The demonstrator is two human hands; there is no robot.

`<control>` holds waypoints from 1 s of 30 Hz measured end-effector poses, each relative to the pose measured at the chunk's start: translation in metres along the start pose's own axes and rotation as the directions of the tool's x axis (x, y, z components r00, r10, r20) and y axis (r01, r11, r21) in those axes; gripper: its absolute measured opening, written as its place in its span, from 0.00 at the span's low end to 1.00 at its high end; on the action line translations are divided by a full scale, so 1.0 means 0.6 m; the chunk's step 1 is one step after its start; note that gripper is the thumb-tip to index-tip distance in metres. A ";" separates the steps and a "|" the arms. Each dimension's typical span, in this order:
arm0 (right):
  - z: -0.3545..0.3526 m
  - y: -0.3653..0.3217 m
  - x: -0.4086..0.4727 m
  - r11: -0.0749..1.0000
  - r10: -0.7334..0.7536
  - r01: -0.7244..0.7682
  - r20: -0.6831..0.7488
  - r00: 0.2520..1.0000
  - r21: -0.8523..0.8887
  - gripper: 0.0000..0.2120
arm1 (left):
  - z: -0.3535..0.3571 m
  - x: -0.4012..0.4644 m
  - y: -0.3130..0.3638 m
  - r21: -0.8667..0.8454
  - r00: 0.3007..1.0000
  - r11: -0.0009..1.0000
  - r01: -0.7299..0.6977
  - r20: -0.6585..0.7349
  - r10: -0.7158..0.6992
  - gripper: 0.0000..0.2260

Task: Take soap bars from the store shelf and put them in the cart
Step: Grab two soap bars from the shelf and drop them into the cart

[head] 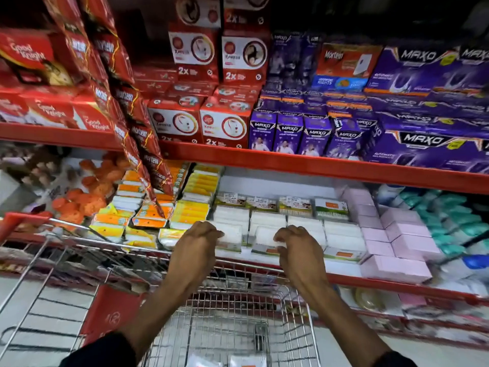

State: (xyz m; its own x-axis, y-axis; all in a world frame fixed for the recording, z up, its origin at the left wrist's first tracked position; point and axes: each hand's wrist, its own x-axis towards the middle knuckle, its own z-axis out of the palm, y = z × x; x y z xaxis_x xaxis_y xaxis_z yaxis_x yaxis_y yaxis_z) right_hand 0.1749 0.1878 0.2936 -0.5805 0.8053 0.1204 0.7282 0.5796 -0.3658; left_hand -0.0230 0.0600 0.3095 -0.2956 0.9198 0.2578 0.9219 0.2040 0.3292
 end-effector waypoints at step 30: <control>0.096 0.011 0.041 0.994 -0.008 0.028 0.185 0.983 -0.106 0.19 | 0.131 0.036 -0.037 0.037 0.982 0.997 0.072 0.171 -0.078 0.18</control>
State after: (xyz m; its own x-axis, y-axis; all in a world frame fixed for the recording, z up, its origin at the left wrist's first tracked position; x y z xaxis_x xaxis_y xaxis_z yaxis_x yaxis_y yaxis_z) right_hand 0.1441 0.2043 0.2409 -0.6435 0.7639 -0.0493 0.7463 0.6117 -0.2624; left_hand -0.0303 0.1014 0.2361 -0.3191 0.9450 0.0721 0.9067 0.2823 0.3134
